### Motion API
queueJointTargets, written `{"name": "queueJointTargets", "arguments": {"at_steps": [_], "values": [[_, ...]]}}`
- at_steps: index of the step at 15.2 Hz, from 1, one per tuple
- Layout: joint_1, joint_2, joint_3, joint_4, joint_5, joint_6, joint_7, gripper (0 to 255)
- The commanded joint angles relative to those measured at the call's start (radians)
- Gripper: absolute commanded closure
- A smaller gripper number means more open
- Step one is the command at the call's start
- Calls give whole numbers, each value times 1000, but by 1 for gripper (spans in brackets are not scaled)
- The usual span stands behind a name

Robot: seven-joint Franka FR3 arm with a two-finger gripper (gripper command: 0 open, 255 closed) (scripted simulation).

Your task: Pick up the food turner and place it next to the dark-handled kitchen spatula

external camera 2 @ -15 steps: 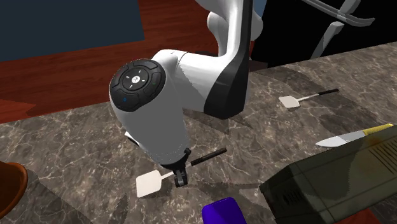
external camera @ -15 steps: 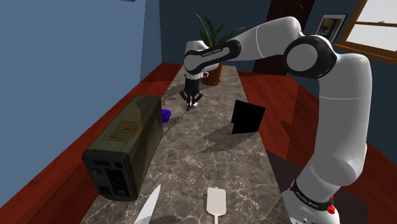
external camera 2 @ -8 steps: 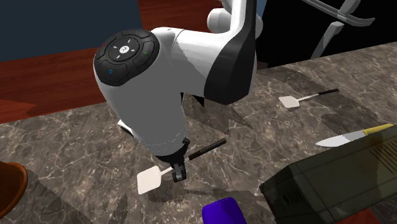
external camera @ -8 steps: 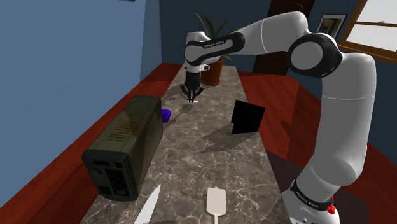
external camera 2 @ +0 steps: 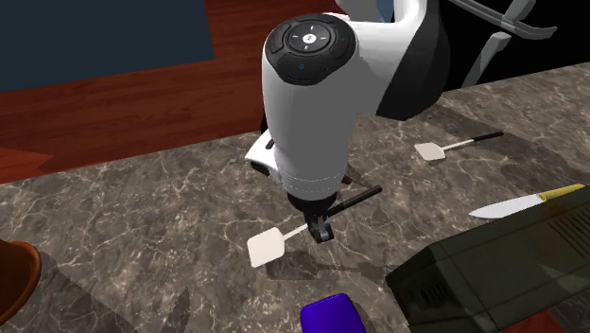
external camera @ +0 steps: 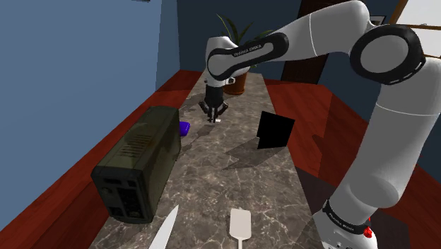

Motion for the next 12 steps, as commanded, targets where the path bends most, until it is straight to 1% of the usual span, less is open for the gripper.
{"name": "queueJointTargets", "arguments": {"at_steps": [1, 6, 12], "values": [[18, -50, 15, -66, 7, 18, 31, 255], [65, -161, 60, -205, 31, 53, 110, 255], [127, -273, 123, -334, 70, 80, 214, 255]]}}
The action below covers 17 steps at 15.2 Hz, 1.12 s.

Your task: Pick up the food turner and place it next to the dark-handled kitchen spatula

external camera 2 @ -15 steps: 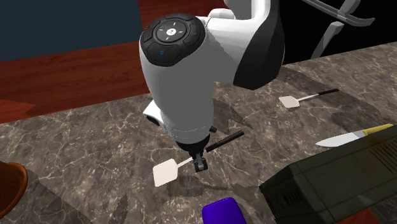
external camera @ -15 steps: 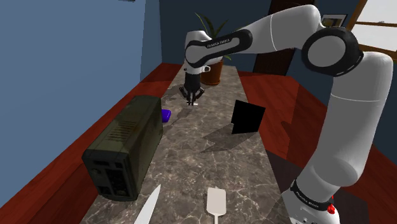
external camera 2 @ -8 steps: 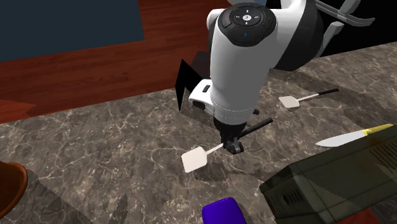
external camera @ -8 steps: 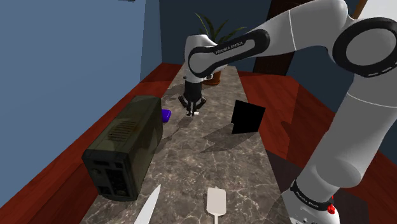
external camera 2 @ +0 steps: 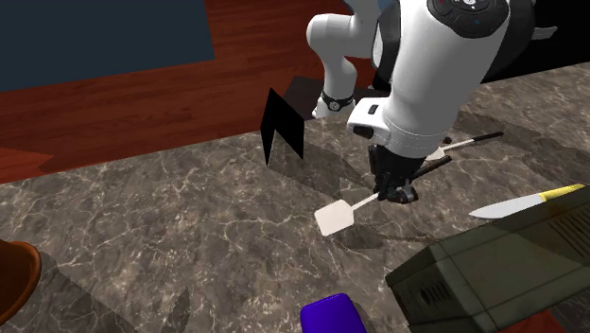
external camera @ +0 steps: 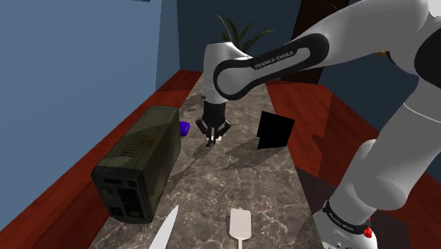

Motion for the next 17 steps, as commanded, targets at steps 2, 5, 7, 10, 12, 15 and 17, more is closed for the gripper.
{"name": "queueJointTargets", "arguments": {"at_steps": [2, 5, 7, 10, 12, 15, 17], "values": [[32, -56, 33, -65, 23, 14, 52, 255], [67, -99, 71, -107, 46, 21, 110, 255], [91, -123, 98, -129, 62, 25, 150, 255], [127, -152, 140, -154, 85, 29, 213, 255], [150, -166, 170, -165, 100, 32, 257, 255], [185, -180, 216, -173, 119, 35, 326, 255], [207, -184, 249, -172, 130, 38, 375, 255]]}}
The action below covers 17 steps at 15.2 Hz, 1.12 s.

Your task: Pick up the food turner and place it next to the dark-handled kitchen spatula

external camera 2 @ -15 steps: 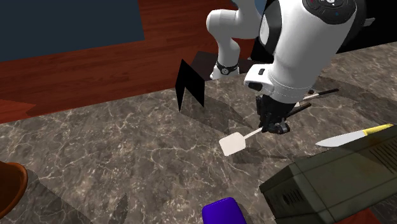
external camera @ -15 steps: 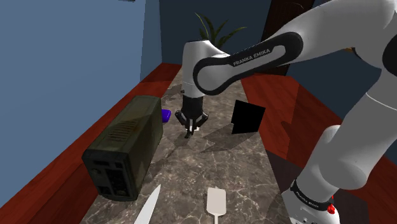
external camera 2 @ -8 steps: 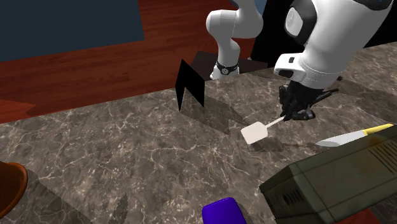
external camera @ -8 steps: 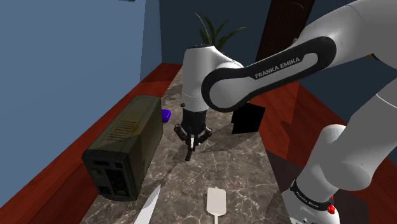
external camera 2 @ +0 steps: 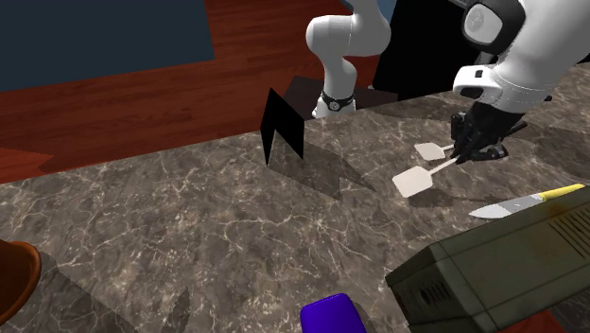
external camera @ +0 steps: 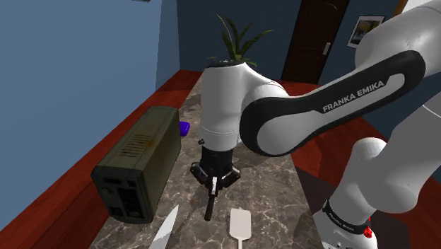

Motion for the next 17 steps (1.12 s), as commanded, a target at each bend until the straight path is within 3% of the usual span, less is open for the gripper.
{"name": "queueJointTargets", "arguments": {"at_steps": [1, 10, 17], "values": [[23, -8, 32, 6, 11, -6, 51, 255], [102, 48, 194, 74, 7, 9, 299, 255], [148, 176, 330, 187, -86, 20, 537, 255]]}}
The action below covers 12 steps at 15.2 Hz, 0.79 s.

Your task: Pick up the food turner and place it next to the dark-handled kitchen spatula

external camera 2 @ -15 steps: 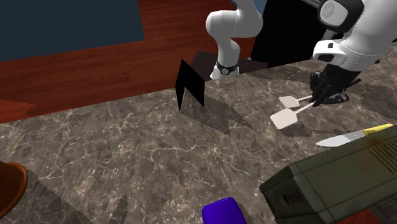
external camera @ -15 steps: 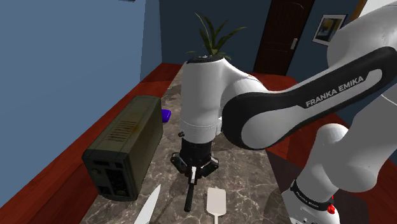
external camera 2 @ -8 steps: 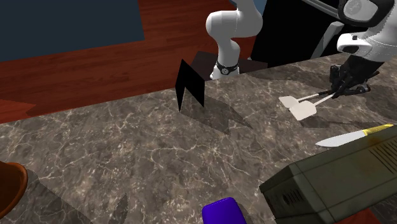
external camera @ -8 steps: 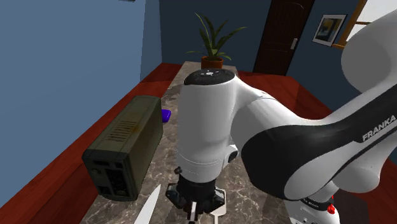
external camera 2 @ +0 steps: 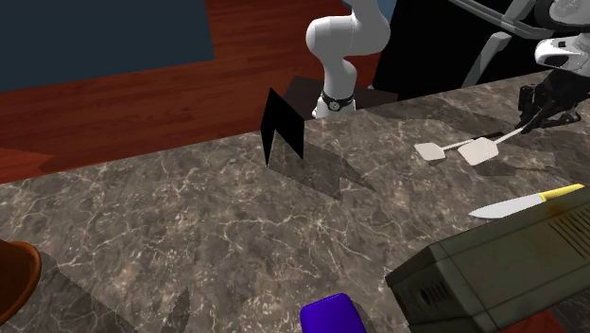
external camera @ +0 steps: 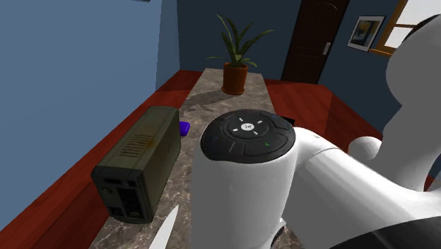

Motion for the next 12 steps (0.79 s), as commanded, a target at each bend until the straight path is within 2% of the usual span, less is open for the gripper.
{"name": "queueJointTargets", "arguments": {"at_steps": [1, 6, 12], "values": [[16, 50, 40, 42, -44, 1, 83, 255], [89, 209, 102, 165, -197, -13, 293, 255], [115, 265, 93, 141, -251, 45, 337, 255]]}}
